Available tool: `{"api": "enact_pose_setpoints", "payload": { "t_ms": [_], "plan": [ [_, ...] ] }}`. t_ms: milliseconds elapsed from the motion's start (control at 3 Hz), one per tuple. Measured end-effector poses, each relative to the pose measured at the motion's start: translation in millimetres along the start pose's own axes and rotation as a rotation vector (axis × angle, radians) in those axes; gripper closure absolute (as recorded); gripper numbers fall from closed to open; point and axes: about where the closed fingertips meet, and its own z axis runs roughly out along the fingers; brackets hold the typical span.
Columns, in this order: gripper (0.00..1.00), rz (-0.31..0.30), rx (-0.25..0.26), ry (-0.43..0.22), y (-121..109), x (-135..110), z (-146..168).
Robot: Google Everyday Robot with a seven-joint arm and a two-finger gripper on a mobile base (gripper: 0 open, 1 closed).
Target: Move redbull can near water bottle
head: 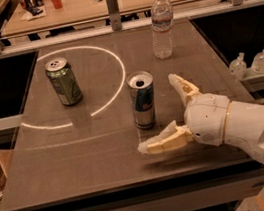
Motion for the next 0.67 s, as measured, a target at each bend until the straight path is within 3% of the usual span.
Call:
{"api": "enact_pose_setpoints", "payload": {
  "t_ms": [333, 667],
  "plan": [
    [0.00, 0.007, -0.004, 0.005, -1.5, 0.8, 14.1],
    [0.00, 0.057, 0.007, 0.014, -7.6, 7.2, 23.5]
  ]
}}
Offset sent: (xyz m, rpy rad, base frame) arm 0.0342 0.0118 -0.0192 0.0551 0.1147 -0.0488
